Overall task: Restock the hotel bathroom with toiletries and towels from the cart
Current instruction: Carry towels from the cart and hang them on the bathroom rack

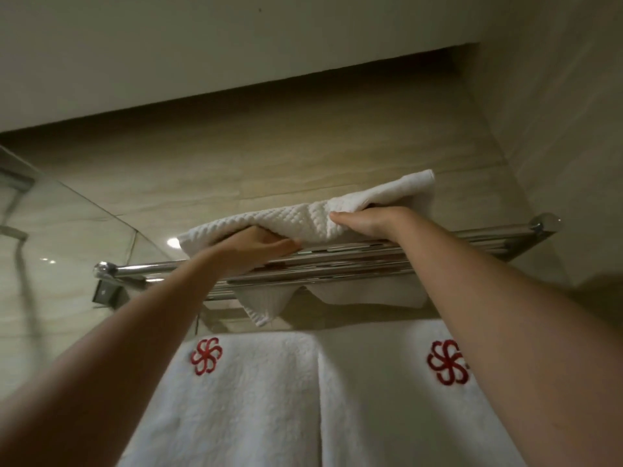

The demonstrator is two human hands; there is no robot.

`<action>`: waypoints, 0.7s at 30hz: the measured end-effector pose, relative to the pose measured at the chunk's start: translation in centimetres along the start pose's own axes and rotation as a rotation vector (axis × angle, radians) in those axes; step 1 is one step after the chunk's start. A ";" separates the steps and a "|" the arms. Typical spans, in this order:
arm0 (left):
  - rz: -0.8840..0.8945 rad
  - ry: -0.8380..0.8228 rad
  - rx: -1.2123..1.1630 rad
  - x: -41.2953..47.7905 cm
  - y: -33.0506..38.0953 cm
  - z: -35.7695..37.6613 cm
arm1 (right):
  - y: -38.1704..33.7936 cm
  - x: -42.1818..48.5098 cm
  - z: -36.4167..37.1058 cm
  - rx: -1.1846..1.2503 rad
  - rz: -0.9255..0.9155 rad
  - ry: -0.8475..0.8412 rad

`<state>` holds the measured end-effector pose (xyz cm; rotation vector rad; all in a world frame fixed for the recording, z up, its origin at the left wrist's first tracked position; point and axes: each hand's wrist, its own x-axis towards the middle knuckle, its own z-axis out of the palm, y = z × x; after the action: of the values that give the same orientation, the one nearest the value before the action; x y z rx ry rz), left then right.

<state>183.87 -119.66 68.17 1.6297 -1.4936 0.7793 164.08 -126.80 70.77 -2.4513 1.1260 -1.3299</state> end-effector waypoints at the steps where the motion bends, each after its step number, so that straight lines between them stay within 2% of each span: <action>1: 0.020 0.035 0.003 -0.5 -0.3 -0.1 | -0.1 0.0 0.1 -0.015 -0.002 0.003; 4: 0.059 0.194 -0.065 -2.3 -1.1 0.0 | -0.4 -1.2 0.6 -0.006 -0.013 0.040; 7: 0.043 0.362 -0.235 -3.3 -1.4 0.4 | -0.7 -2.4 1.0 0.037 -0.040 0.056; 10: 0.070 0.573 -0.301 -3.9 -1.4 1.2 | -0.6 -3.1 1.3 0.107 -0.028 0.178; 12: 0.083 0.663 -0.350 -4.5 -0.9 2.1 | -0.5 -3.5 1.4 0.045 -0.011 0.243; 14: 0.108 0.719 -0.242 -5.0 -0.3 3.2 | -0.3 -4.0 1.8 -0.060 -0.009 0.315; 16: 0.166 0.769 0.023 -5.3 0.4 3.7 | -0.1 -4.4 2.0 -0.110 0.006 0.348; 18: 0.216 0.713 0.217 -5.3 0.8 3.4 | -0.2 -5.0 1.9 -0.117 0.047 0.366; 21: 0.224 0.481 0.321 -4.8 1.0 2.7 | -0.1 -5.7 1.5 -0.032 0.107 0.348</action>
<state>182.07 -119.51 62.88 1.3682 -1.2531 1.4825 163.37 -123.32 66.13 -2.1970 1.3385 -1.7624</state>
